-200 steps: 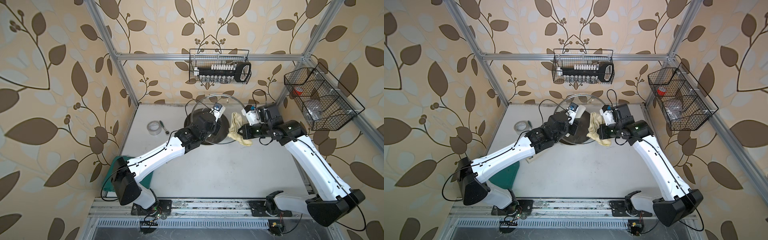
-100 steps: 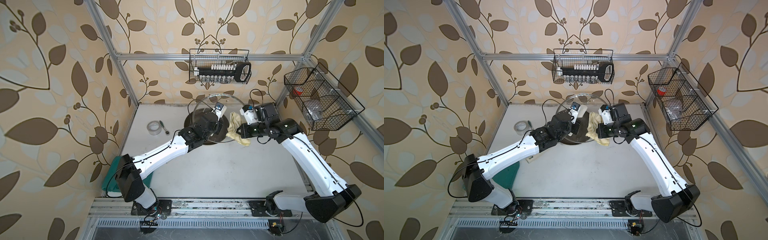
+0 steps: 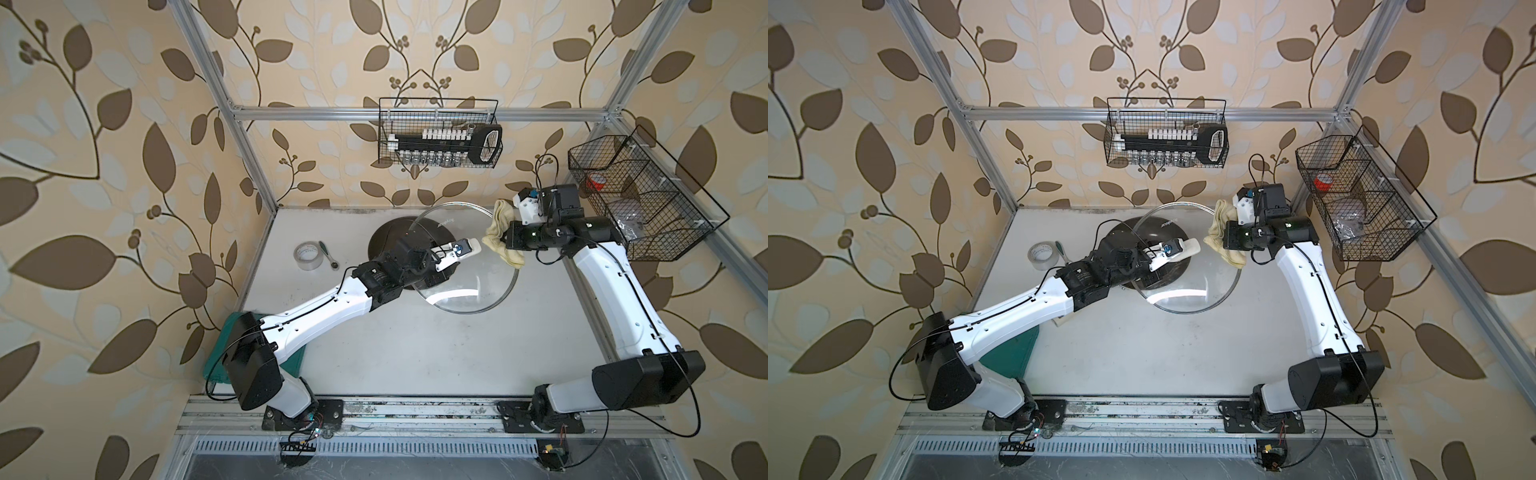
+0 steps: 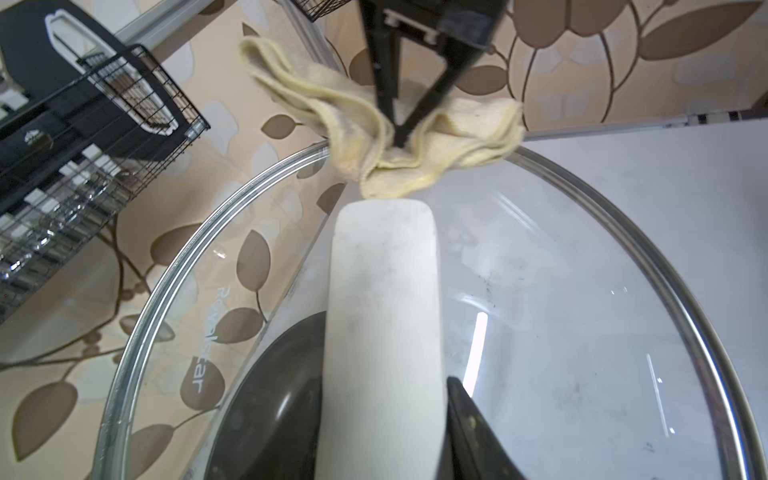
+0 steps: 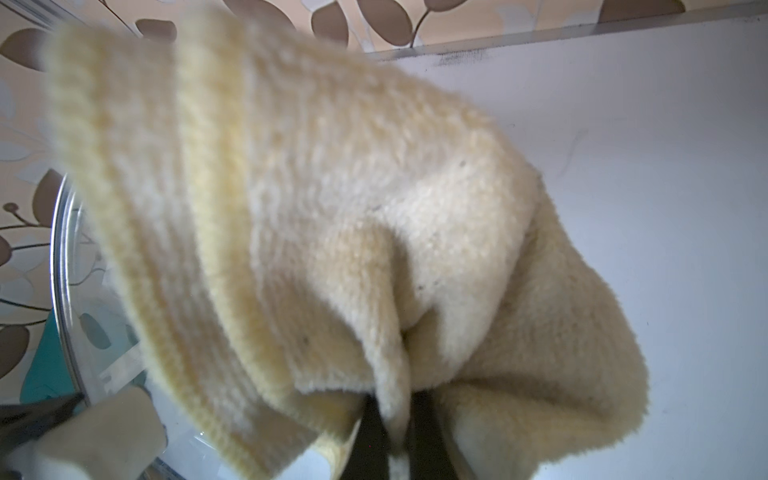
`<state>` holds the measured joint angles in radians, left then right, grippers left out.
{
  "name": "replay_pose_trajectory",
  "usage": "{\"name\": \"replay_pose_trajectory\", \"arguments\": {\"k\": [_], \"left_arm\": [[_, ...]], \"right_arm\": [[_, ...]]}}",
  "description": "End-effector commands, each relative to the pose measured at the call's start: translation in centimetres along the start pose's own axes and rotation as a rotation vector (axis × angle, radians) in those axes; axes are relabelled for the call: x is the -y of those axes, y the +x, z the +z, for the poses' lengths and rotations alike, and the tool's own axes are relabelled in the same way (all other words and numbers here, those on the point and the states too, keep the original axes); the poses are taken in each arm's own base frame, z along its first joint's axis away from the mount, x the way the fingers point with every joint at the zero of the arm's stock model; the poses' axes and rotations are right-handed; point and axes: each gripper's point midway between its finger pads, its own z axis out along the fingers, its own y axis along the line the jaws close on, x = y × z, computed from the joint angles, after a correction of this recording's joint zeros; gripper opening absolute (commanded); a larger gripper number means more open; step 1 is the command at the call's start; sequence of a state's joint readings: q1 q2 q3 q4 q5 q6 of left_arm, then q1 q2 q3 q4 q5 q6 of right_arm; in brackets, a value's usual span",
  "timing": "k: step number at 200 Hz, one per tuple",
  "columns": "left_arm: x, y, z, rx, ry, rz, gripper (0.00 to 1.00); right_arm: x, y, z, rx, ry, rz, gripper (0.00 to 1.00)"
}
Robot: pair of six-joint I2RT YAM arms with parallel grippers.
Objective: Wipe the pot lid with a cloth
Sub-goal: Wipe the pot lid.
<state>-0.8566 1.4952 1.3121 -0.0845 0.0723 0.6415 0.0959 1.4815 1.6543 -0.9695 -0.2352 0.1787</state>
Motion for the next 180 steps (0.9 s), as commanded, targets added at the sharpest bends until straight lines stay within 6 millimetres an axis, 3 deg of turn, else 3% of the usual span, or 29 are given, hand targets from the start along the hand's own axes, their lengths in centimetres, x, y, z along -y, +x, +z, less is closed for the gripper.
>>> {"name": "replay_pose_trajectory", "arguments": {"k": [1,67,95,123,153,180], "left_arm": [[-5.1,-13.4,-8.4,0.444,-0.201,0.279,0.0],[-3.9,-12.6,-7.2,0.413,-0.163,0.432,0.0],[-3.8,-12.4,-6.8,0.406,-0.162,0.439,0.0],[-4.9,-12.5,-6.8,0.406,-0.208,0.35,0.0],[-6.7,-12.5,-7.2,0.413,-0.274,0.163,0.0],[-8.2,-12.5,-7.6,0.434,-0.334,0.009,0.0]], "right_arm": [[-2.9,-1.3,0.7,0.012,-0.052,-0.083,0.0],[-13.9,-0.5,3.7,-0.045,-0.207,-0.263,0.0],[-16.1,0.1,4.2,-0.068,-0.247,-0.299,0.0],[-13.7,-1.3,4.0,-0.039,-0.176,-0.248,0.0],[-7.9,-3.2,2.8,0.01,-0.099,-0.087,0.0],[-2.8,-2.5,1.8,0.014,-0.041,0.017,0.0]]}}
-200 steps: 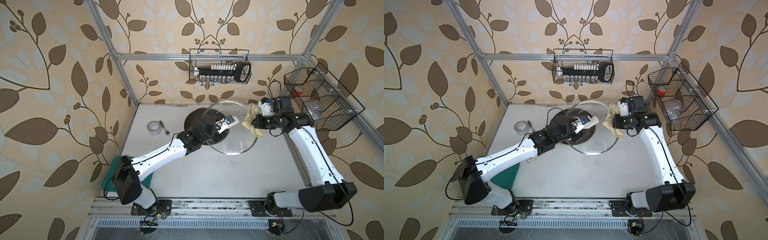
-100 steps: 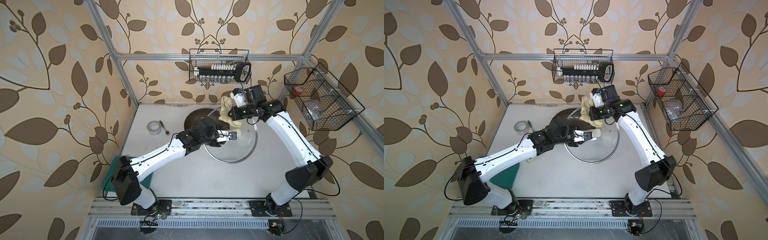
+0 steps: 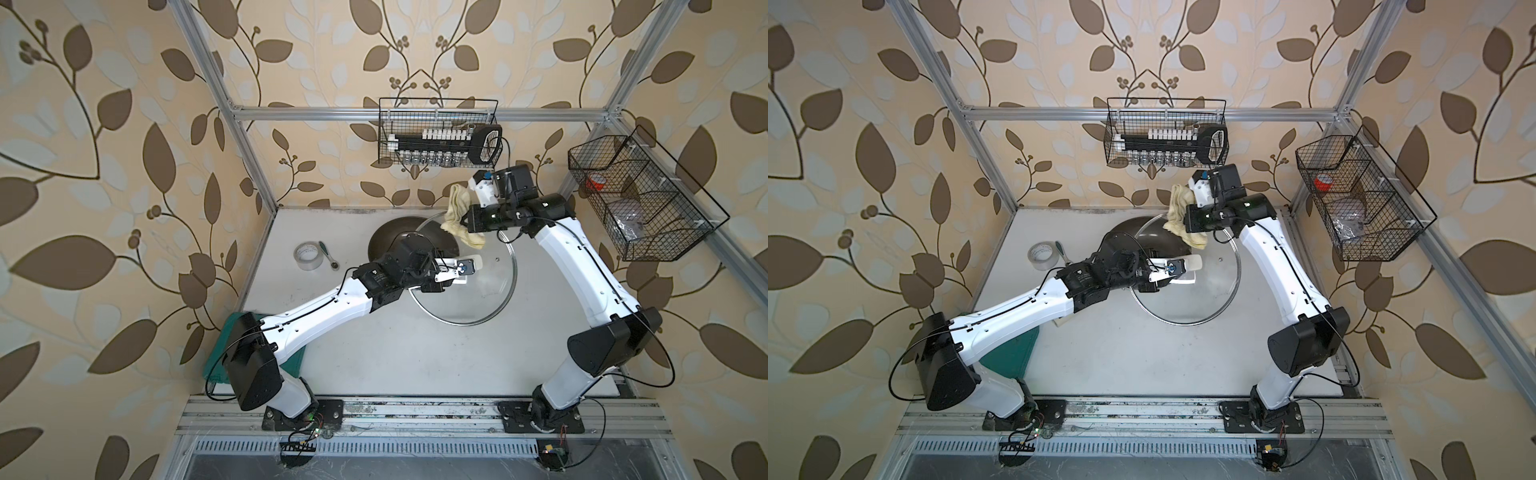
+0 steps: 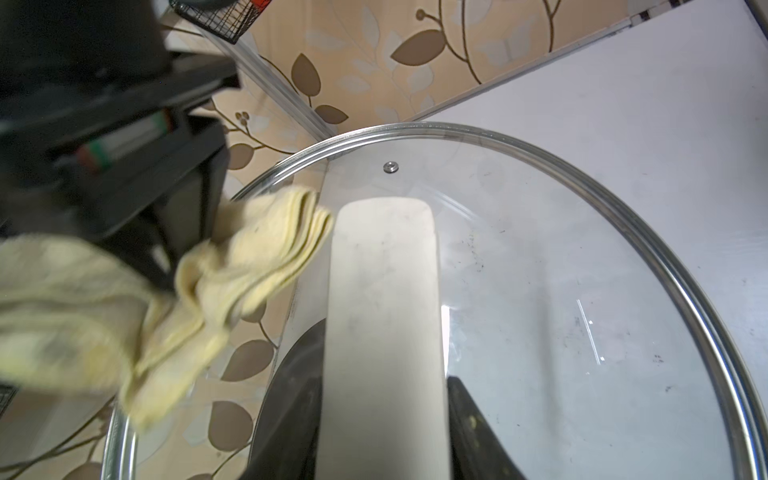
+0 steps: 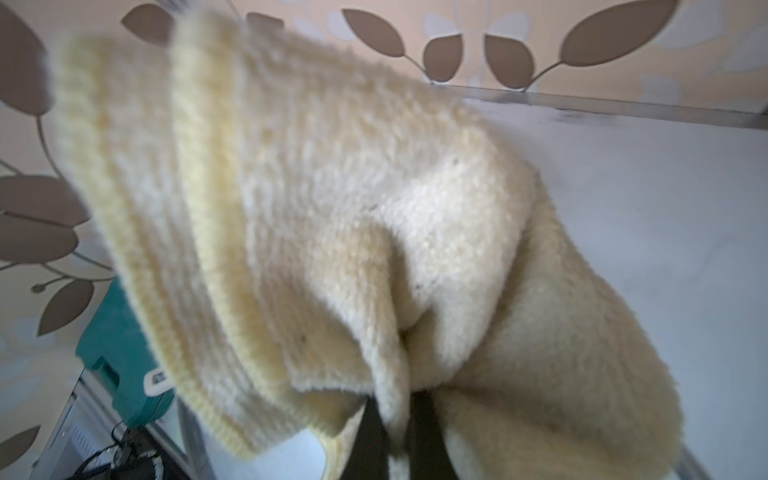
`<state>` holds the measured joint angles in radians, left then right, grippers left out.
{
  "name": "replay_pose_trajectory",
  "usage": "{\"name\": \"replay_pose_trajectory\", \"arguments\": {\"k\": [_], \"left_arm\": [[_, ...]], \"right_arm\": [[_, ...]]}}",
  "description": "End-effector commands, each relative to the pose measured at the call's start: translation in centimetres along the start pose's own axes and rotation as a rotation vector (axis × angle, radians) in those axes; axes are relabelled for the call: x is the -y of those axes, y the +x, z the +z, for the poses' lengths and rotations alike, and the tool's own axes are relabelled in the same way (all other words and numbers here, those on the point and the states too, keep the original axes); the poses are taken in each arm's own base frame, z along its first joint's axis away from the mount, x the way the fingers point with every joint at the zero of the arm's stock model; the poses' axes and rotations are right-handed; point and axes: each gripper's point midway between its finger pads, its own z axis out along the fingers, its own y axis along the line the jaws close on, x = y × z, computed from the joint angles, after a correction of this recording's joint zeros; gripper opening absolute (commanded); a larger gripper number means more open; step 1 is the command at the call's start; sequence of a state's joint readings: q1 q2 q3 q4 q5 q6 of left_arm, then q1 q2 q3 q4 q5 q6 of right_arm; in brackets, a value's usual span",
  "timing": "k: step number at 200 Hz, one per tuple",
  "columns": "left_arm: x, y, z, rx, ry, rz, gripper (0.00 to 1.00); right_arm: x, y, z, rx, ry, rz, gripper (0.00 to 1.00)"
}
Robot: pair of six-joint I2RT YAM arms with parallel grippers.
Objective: Wipe the pot lid with a cloth
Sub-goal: Wipe the pot lid.
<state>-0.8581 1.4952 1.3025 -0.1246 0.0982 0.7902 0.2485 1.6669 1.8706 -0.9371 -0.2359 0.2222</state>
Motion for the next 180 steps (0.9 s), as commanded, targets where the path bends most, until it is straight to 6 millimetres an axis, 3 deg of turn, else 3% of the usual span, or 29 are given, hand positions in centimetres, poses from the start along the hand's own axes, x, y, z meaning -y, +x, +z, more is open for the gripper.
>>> {"name": "replay_pose_trajectory", "arguments": {"k": [1,26,44,84,87,101,150,165,180], "left_arm": [[-10.9,-11.7,-8.5,0.431,-0.42,-0.133,0.0],[-12.7,-11.4,-9.2,0.434,-0.485,-0.291,0.0],[-13.7,-11.3,-9.4,0.441,-0.514,-0.389,0.0],[-16.1,-10.6,-10.4,0.479,-0.595,-0.674,0.0],[-15.8,-10.0,-9.1,0.457,-0.587,-0.685,0.0],[-16.1,-9.7,-8.8,0.463,-0.595,-0.741,0.0],[-16.6,-9.0,-8.7,0.461,-0.622,-0.829,0.0],[-16.6,-8.8,-8.9,0.451,-0.636,-0.827,0.0],[-16.6,-8.7,-9.1,0.438,-0.647,-0.806,0.0]], "right_arm": [[3.9,1.3,-1.8,0.003,0.071,0.099,0.0],[6.4,3.5,-3.2,-0.012,0.105,0.128,0.0],[6.2,5.1,-4.1,-0.026,0.097,0.097,0.0],[2.6,8.5,-5.3,-0.055,-0.008,0.041,0.0],[2.2,8.7,-5.3,-0.057,-0.016,0.031,0.0],[0.3,9.6,-5.3,-0.071,-0.044,-0.002,0.0],[-6.9,10.8,-4.7,-0.089,-0.161,-0.131,0.0],[-7.5,10.5,-4.6,-0.088,-0.17,-0.12,0.0],[-6.3,10.3,-4.5,-0.076,-0.117,-0.115,0.0]]}}
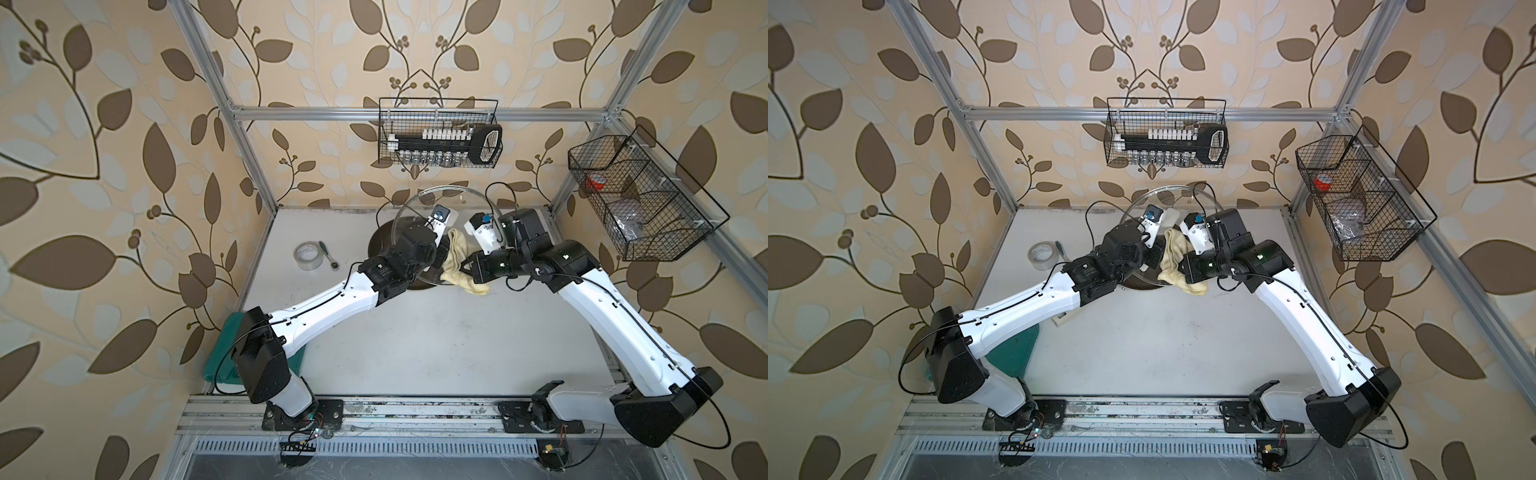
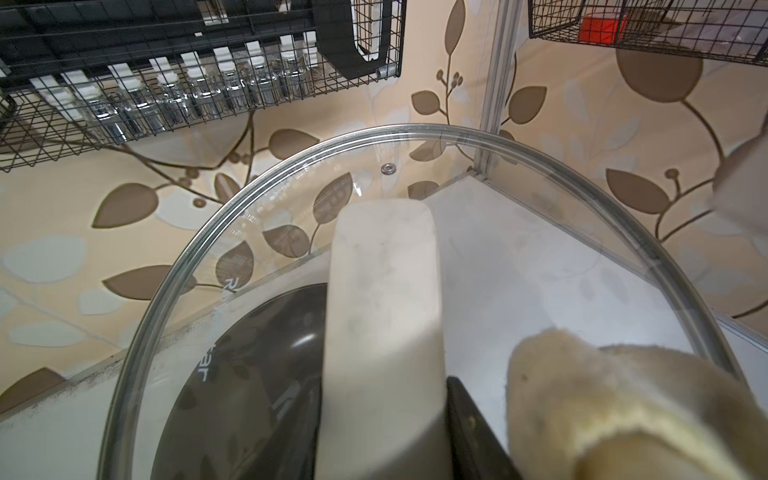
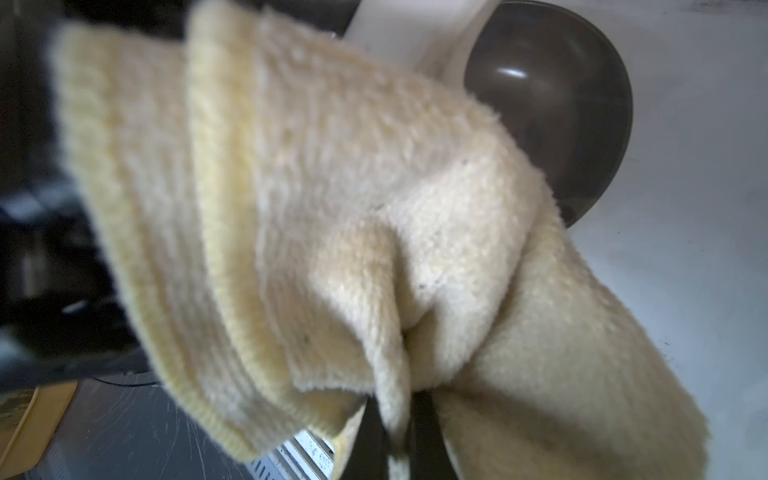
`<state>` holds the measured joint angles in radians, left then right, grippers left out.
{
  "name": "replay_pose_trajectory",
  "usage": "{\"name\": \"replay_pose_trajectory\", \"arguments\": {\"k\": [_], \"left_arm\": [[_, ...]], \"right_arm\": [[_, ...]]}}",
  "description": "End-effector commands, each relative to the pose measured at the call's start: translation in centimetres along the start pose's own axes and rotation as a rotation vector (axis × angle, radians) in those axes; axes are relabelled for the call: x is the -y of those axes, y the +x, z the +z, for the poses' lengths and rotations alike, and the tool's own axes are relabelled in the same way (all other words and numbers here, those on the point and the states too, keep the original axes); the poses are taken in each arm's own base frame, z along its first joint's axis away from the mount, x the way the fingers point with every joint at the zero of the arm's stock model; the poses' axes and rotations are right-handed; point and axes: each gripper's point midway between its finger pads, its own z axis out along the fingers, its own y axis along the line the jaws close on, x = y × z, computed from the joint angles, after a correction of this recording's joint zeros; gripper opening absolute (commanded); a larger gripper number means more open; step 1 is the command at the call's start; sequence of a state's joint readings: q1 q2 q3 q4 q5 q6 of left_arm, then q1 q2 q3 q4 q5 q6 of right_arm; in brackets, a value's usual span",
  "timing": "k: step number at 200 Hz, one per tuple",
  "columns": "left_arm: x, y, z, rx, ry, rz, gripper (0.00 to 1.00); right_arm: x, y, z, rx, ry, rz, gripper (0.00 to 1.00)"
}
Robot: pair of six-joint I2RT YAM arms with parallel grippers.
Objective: Wipe the pot lid with a cloth
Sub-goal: Wipe the pot lid.
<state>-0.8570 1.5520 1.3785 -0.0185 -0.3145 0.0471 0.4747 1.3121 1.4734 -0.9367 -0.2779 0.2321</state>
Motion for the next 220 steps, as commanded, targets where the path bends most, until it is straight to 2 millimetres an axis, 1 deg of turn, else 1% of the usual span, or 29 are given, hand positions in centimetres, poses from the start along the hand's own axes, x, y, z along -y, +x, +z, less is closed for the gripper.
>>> {"name": "replay_pose_trajectory", "arguments": {"k": [1,24,38,51,53,55,72,81,97,115,132,143,159,163,182,188,203,212,220], "left_arm": [[-2.4,-14.4,-6.2,0.456,-0.039,-0.178,0.0],[-2.2,-14.3,-6.5,0.457,-0.03,-0.129,0.0],[-0.8,-14.2,-6.8,0.473,0.037,-0.029,0.0],[0.8,-13.6,-6.6,0.477,0.101,0.076,0.0],[0.7,-14.4,-7.7,0.503,0.11,0.083,0.0],[0.8,-14.5,-8.1,0.511,0.117,0.093,0.0],[1.9,-14.4,-8.7,0.533,0.166,0.192,0.0],[2.8,-14.1,-9.0,0.543,0.202,0.276,0.0],[3.9,-13.6,-9.5,0.561,0.245,0.4,0.0],[5.3,-12.5,-9.8,0.564,0.302,0.555,0.0],[6.2,-11.3,-9.9,0.565,0.338,0.673,0.0],[6.7,-10.7,-9.9,0.562,0.358,0.734,0.0],[7.3,-9.7,-9.7,0.544,0.395,0.81,0.0],[7.4,-9.6,-9.7,0.54,0.398,0.823,0.0],[7.4,-9.6,-9.5,0.543,0.392,0.847,0.0],[7.4,-9.5,-9.4,0.543,0.389,0.85,0.0],[7.3,-9.6,-9.2,0.54,0.378,0.846,0.0],[7.2,-9.7,-9.0,0.537,0.368,0.833,0.0],[7.0,-9.8,-8.8,0.533,0.357,0.81,0.0]], "right_arm": [[1.1,-1.4,-0.5,0.047,0.061,0.023,0.0],[3.9,-1.5,-1.6,0.064,0.107,0.066,0.0],[6.0,-1.6,-2.6,0.081,0.145,0.098,0.0],[7.7,-1.8,-3.2,0.095,0.172,0.122,0.0],[8.0,-1.9,-3.4,0.098,0.177,0.125,0.0],[8.3,-1.9,-3.4,0.1,0.181,0.128,0.0],[10.4,-2.6,-4.0,0.12,0.221,0.161,0.0],[11.5,-3.1,-4.2,0.131,0.239,0.177,0.0],[12.6,-4.3,-4.4,0.144,0.273,0.163,0.0],[13.0,-5.9,-4.0,0.152,0.272,0.147,0.0],[12.7,-7.7,-3.4,0.179,0.243,0.137,0.0],[12.1,-8.6,-2.6,0.177,0.224,0.119,0.0],[10.4,-9.4,-1.1,0.15,0.205,0.059,0.0],[9.6,-9.4,-0.6,0.141,0.194,0.04,0.0],[6.8,-9.8,1.3,0.114,0.15,-0.02,0.0],[5.6,-9.9,1.8,0.108,0.129,-0.042,0.0],[3.3,-10.1,2.9,0.1,0.1,-0.079,0.0],[2.5,-10.2,3.2,0.098,0.093,-0.085,0.0],[2.5,-10.3,3.3,0.101,0.093,-0.074,0.0]]}}
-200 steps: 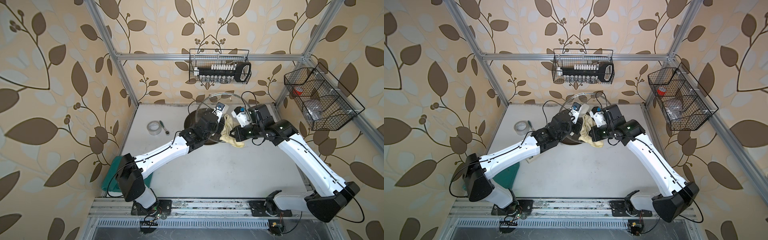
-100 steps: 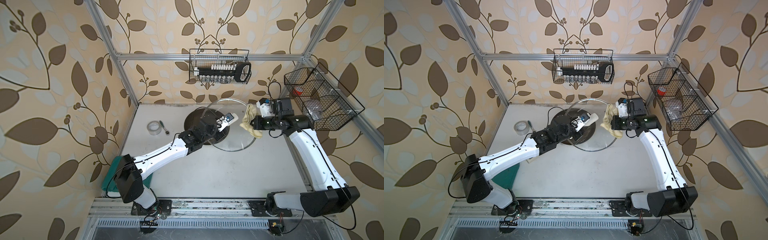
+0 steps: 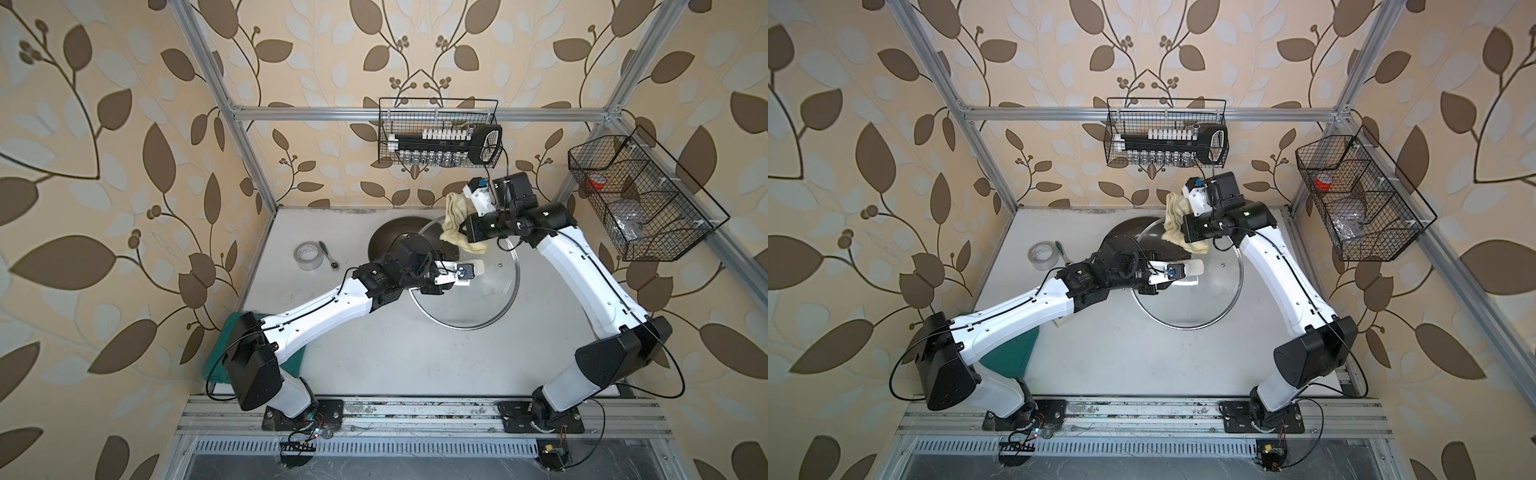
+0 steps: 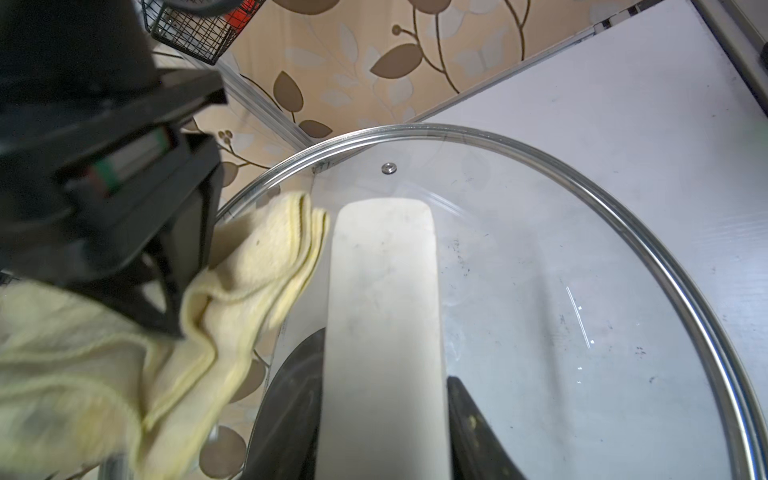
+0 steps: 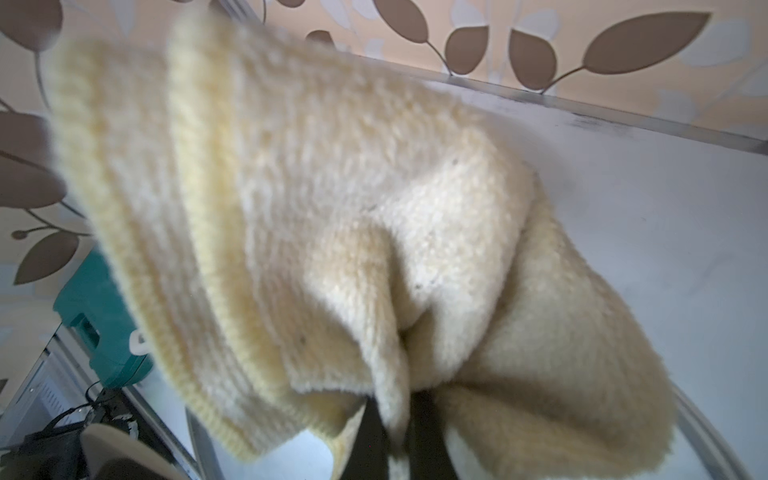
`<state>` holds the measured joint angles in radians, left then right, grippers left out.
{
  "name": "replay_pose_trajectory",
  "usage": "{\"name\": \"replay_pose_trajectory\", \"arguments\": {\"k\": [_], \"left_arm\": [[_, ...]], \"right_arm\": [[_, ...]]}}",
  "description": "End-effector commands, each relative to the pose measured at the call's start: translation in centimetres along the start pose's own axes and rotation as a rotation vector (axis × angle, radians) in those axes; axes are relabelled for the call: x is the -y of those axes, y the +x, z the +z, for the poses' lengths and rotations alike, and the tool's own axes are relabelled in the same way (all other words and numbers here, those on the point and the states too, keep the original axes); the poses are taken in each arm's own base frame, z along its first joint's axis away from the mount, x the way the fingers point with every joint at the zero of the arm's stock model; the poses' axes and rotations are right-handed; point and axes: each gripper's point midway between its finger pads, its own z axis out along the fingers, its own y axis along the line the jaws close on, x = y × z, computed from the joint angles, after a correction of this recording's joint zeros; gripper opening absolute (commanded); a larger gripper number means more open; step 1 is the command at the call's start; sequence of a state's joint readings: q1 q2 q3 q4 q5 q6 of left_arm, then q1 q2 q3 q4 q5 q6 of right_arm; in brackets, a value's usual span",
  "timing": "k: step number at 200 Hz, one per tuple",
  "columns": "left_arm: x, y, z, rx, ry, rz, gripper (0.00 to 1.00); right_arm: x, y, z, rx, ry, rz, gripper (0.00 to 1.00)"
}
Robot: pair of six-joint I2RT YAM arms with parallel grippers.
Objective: Wipe the pot lid with a cloth
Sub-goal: Wipe the pot lid, then place the cleaning item at the center of the board.
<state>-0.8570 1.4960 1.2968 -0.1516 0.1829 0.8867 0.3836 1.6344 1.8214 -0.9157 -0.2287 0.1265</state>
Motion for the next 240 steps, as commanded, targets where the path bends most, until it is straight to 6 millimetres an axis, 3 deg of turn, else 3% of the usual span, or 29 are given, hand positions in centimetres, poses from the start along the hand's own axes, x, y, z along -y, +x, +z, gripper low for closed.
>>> {"name": "replay_pose_trajectory", "arguments": {"k": [1,27,88,117,145,195,211,240], "left_arm": [[-8.7,-11.1,-7.5,0.356,-0.34,0.111,0.0],[-9.8,-10.6,-7.7,0.35,-0.391,-0.005,0.0],[-11.7,-7.3,-8.6,0.287,-0.522,-0.318,0.0],[-13.0,-4.9,-9.4,0.244,-0.616,-0.526,0.0],[-14.0,-2.4,-10.2,0.217,-0.699,-0.673,0.0],[-15.7,1.5,-12.7,0.266,-0.77,-0.888,0.0],[-16.1,2.6,-13.6,0.275,-0.793,-0.929,0.0],[-16.6,3.0,-14.8,0.282,-0.815,-0.92,0.0]], "right_arm": [[-1.2,-1.0,0.0,0.023,-0.005,-0.017,0.0],[1.8,-1.2,-1.1,0.044,0.067,0.053,0.0],[9.5,0.5,-6.7,0.141,0.204,0.266,0.0],[11.7,1.9,-9.8,0.206,0.277,0.333,0.0],[13.0,3.7,-11.4,0.227,0.339,0.382,0.0],[13.7,7.1,-9.4,0.168,0.343,0.415,0.0],[14.0,8.6,-7.9,0.13,0.334,0.43,0.0],[15.2,11.9,-3.8,0.042,0.321,0.496,0.0]]}}
